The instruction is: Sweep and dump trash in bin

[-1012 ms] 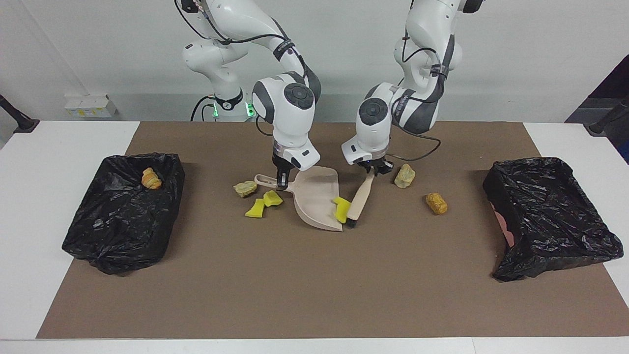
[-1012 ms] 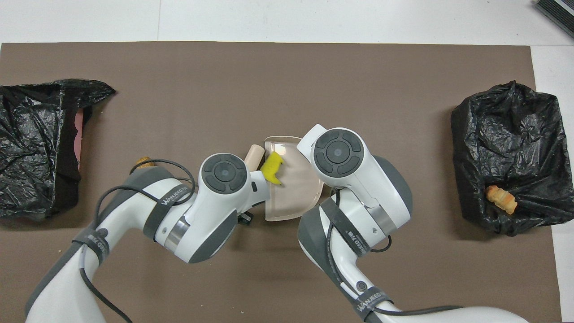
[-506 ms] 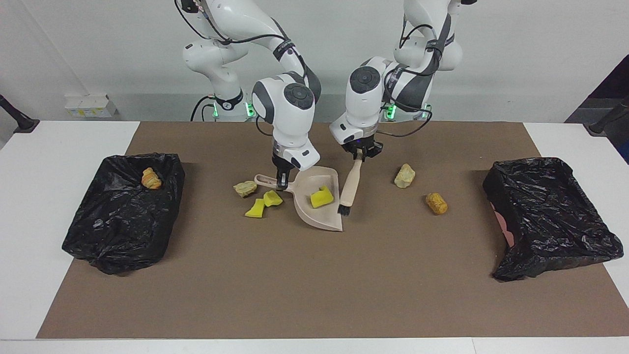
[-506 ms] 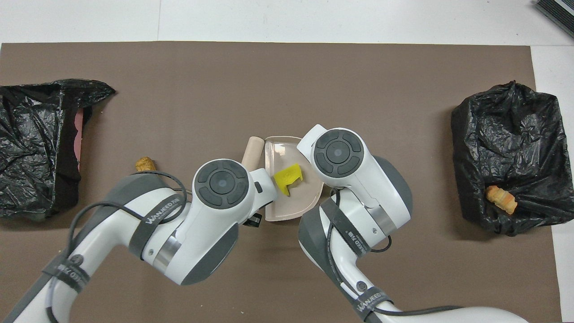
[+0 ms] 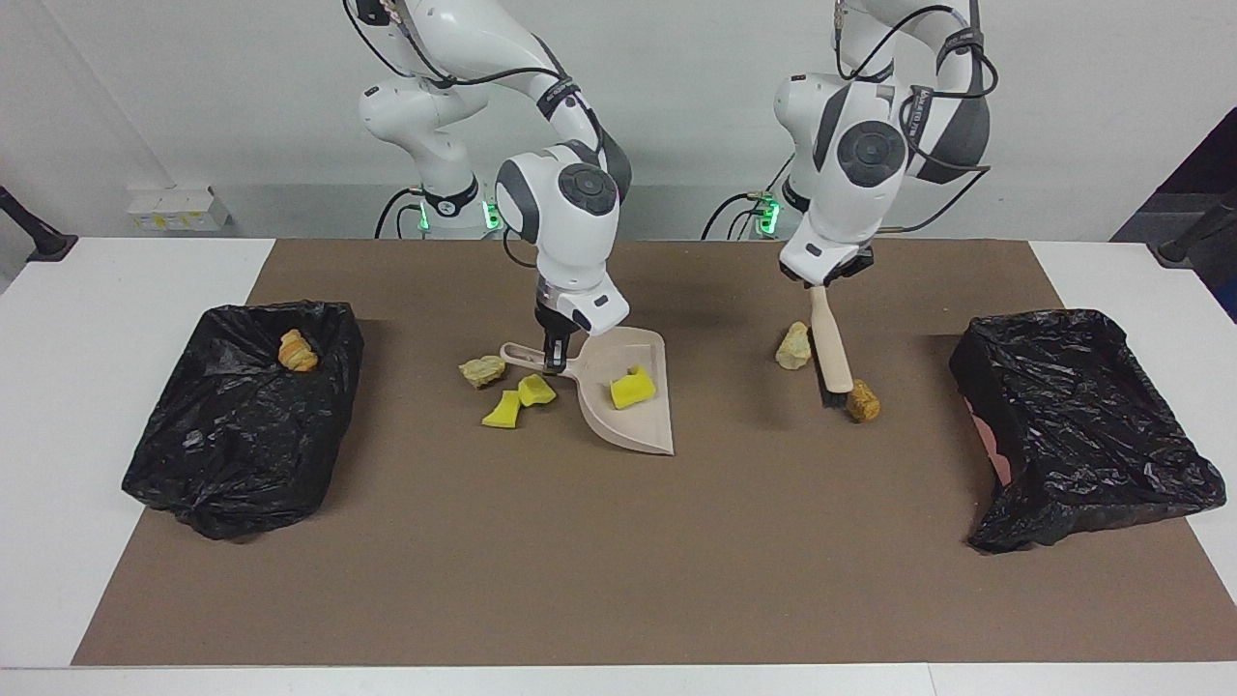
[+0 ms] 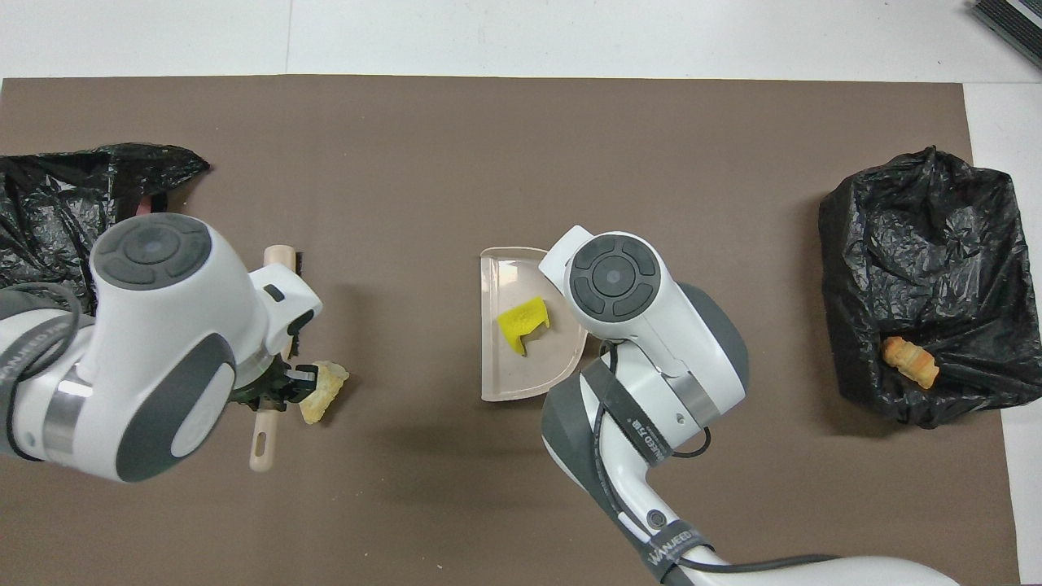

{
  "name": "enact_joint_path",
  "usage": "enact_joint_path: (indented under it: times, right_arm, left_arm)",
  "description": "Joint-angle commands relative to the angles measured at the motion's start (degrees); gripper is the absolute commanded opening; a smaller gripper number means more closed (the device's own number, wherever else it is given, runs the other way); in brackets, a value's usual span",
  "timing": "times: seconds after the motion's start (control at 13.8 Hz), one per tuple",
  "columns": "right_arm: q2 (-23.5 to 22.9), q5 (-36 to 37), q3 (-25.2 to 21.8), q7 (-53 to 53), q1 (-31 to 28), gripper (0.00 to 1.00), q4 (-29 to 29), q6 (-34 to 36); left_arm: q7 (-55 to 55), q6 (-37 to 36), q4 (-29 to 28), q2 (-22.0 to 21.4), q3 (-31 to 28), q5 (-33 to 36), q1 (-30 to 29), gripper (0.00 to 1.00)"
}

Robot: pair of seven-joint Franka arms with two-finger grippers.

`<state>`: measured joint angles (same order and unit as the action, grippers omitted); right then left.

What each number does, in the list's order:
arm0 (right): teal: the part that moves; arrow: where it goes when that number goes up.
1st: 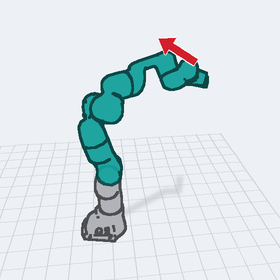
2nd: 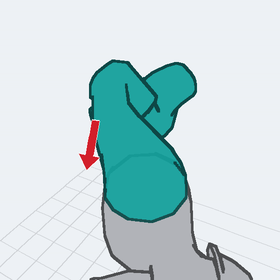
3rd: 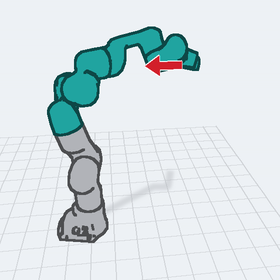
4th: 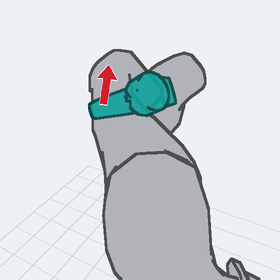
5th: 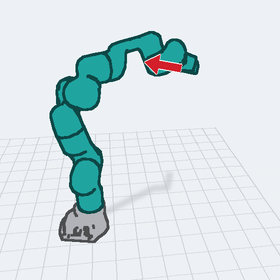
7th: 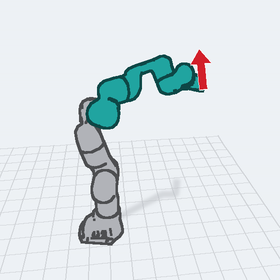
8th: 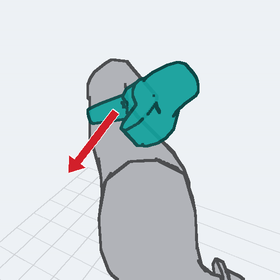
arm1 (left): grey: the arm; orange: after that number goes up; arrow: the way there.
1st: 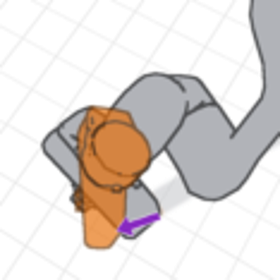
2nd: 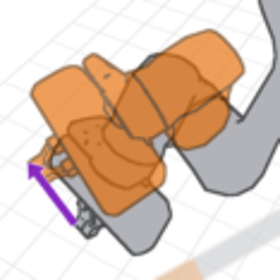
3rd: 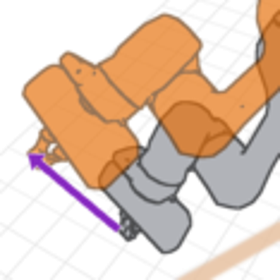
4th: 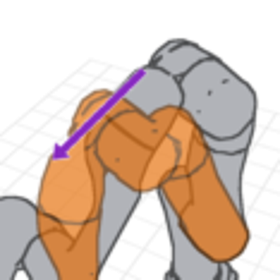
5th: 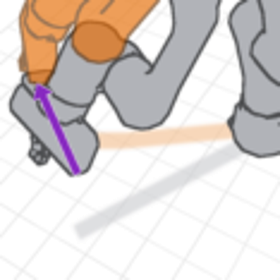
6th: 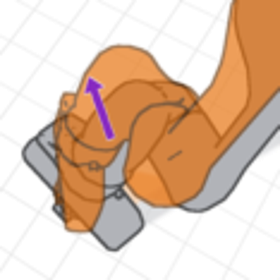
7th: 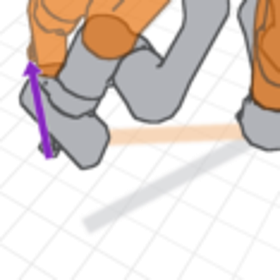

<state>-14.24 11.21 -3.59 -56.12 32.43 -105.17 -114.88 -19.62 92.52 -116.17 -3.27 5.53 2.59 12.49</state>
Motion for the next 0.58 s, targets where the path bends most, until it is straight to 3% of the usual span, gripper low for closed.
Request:
enact_joint_path:
  times: [0.0,0.22,0.51]
  right_arm:
    - [0.88,0.39,0.33,-1.89,-0.35,0.00,-1.62,-1.75]
    - [0.88,0.39,0.33,-1.80,-0.35,0.00,-1.80,-1.75]
    - [0.97,0.30,0.33,-1.54,-0.27,0.00,-2.06,-1.75]
  left_arm:
    - [-2.96,0.03,-3.88,-2.53,-4.36,-0.30,-0.27,0.00]
    - [-7.61,3.17,-11.51,-6.30,-6.14,-0.30,-0.62,0.00]
    - [-11.58,14.51,-16.28,-3.95,-6.14,-0.30,-0.89,0.00]
